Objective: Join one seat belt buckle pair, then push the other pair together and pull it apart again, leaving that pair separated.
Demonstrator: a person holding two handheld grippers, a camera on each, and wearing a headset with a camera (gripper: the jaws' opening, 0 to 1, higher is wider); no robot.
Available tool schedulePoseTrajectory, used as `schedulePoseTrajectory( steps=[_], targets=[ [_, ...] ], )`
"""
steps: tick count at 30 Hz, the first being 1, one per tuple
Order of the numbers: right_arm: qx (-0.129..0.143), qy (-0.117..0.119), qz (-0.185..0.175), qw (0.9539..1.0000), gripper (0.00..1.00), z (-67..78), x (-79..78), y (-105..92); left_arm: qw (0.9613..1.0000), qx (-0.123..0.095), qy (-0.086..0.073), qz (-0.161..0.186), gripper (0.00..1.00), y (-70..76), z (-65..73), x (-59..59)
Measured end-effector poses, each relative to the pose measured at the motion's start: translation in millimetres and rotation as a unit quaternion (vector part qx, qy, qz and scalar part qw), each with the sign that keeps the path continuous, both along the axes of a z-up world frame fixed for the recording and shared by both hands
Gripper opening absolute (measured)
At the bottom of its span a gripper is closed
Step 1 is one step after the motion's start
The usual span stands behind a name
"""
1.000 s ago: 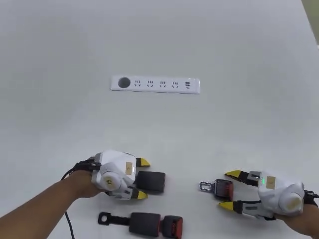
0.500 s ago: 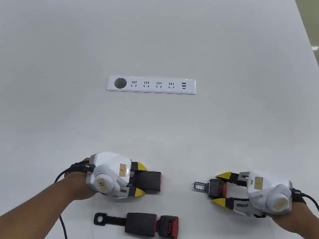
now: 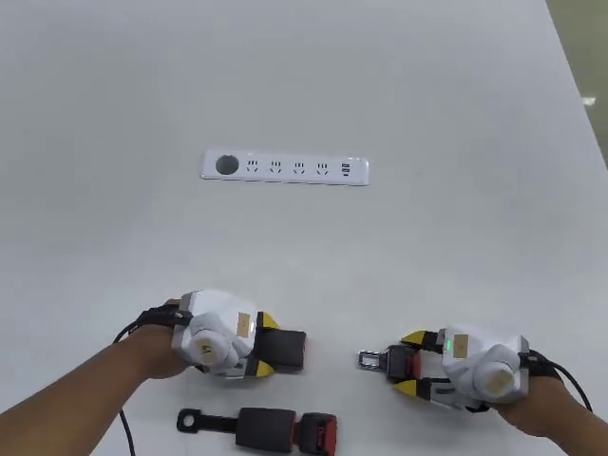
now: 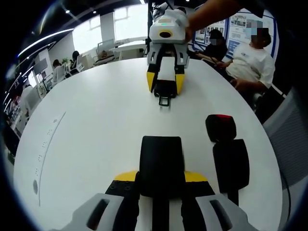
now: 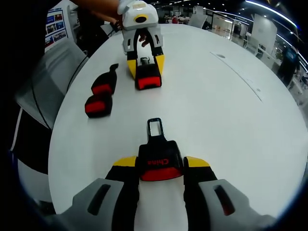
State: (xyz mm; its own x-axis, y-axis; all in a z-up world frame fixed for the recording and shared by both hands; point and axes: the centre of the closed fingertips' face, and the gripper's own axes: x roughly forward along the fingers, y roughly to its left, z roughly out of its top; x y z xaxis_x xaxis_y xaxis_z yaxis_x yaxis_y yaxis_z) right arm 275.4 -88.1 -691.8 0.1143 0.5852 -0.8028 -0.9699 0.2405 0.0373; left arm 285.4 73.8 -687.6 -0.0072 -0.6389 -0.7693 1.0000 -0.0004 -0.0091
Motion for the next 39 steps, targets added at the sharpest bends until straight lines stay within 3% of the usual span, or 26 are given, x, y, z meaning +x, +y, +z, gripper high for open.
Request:
schedulePoseTrajectory(
  steps=[9, 14, 22, 28, 33, 39],
  targets=[
    [0.001, -0.002, -0.002, 1.0, 0.34, -2.5, -0.9, 18.4, 0.9999, 0.006, 0.004, 0.009, 0.34, 0.9, -1.6, -0.5],
    [0.011, -0.004, 0.007, 0.9999, 0.34, 3.8, -1.6, 39.5, 0.9999, 0.008, 0.004, 0.013, 0.34, 0.9, -1.8, -0.1],
    [0.013, -0.003, 0.012, 0.9998, 0.34, 8.2, 0.5, 55.9, 0.9999, 0.012, 0.004, 0.011, 0.34, 1.0, -1.1, -0.5],
    [0.004, -0.003, 0.015, 0.9999, 0.34, 9.4, 4.9, 59.4, 0.9998, 0.019, 0.003, 0.007, 0.33, 1.6, -2.2, -0.4],
    [-0.001, -0.001, 0.019, 0.9998, 0.34, 0.6, 8.1, 64.5, 0.9997, 0.024, 0.004, 0.001, 0.33, 1.5, -2.1, -0.4],
    [0.003, -0.002, 0.024, 0.9997, 0.34, 4.5, 8.9, 72.3, 0.9996, 0.026, 0.004, -0.002, 0.33, 0.8, -1.7, -0.2]
  ],
)
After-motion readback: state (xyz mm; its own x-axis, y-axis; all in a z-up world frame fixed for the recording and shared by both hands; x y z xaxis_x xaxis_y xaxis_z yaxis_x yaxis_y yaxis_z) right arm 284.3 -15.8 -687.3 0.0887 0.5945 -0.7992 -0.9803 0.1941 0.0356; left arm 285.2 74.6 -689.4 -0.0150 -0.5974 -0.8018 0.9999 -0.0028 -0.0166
